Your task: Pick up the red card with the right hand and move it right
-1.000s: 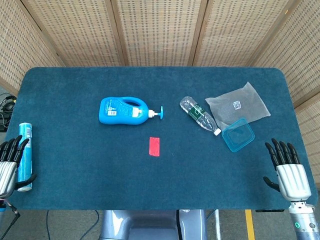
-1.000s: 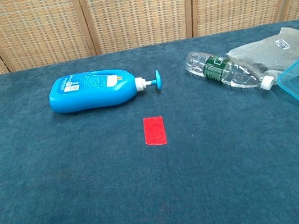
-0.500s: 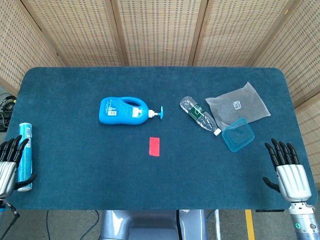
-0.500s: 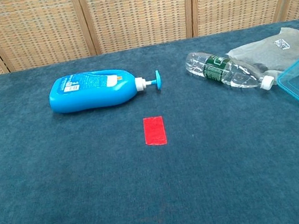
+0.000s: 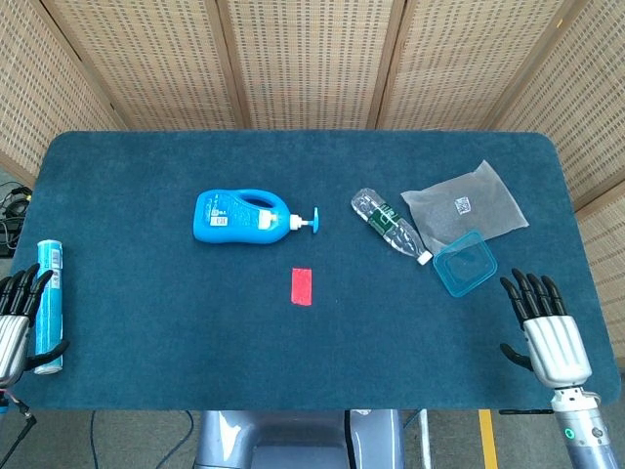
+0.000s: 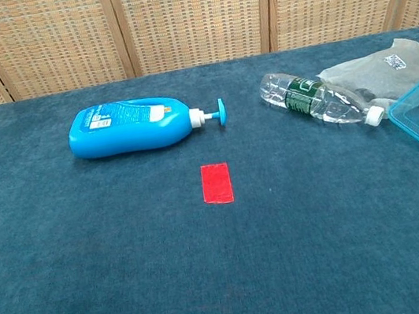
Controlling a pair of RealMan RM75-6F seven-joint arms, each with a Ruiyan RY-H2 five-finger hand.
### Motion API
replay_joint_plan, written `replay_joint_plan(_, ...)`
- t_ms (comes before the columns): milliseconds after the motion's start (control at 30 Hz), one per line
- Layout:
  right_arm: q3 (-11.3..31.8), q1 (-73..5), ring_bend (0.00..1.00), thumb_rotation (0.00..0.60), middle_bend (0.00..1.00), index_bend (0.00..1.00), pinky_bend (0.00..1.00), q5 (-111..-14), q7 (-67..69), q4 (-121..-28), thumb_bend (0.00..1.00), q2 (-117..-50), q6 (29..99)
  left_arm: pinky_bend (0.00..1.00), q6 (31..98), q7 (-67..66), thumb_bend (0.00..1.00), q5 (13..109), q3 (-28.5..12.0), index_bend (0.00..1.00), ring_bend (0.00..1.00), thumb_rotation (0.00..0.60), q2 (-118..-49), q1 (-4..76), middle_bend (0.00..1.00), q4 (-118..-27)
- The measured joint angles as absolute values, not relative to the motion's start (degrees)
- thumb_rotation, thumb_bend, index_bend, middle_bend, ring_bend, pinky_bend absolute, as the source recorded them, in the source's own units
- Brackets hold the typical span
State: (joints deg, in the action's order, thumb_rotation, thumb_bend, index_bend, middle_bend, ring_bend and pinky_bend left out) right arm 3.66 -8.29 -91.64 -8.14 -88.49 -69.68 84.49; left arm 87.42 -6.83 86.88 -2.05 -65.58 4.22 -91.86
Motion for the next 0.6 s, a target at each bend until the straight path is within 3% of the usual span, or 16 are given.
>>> replay_joint_plan(600, 8.21, -20.41, 0.00, 0.600, 0.00, 0.00, 0.00, -88.85, -15.85, -94.48, 0.08, -80.12, 71.10, 0.04, 86.57, -6.06, 0.13, 85.74, -2.59, 0.00, 0.00, 0.600, -65.65, 4.52, 0.00, -91.24)
